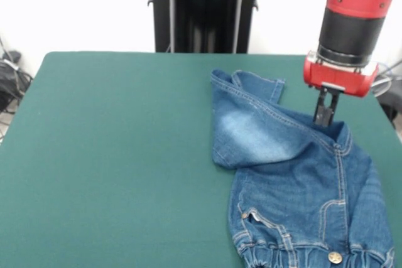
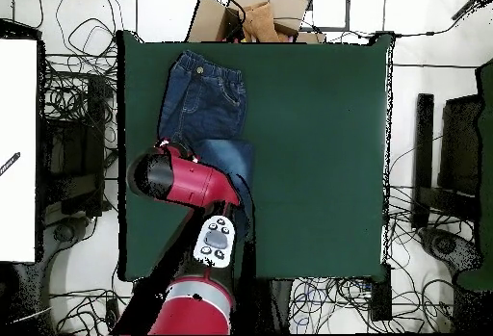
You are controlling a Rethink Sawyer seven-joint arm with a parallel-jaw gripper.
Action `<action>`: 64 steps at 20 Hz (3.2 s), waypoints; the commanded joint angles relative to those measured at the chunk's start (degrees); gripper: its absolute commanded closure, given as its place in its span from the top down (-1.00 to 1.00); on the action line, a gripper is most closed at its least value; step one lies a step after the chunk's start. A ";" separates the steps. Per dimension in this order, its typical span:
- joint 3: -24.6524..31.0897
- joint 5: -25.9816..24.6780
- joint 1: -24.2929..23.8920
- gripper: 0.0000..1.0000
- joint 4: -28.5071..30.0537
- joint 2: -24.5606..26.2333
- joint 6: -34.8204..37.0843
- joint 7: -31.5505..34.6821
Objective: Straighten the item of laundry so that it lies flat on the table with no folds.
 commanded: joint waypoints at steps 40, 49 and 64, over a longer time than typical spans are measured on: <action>-4.87 -3.54 -6.97 1.00 -13.09 4.36 14.19 7.27; -5.58 -3.71 -6.31 1.00 -13.37 5.55 13.16 6.73; -3.38 -3.67 -7.81 1.00 -15.63 9.34 10.60 4.51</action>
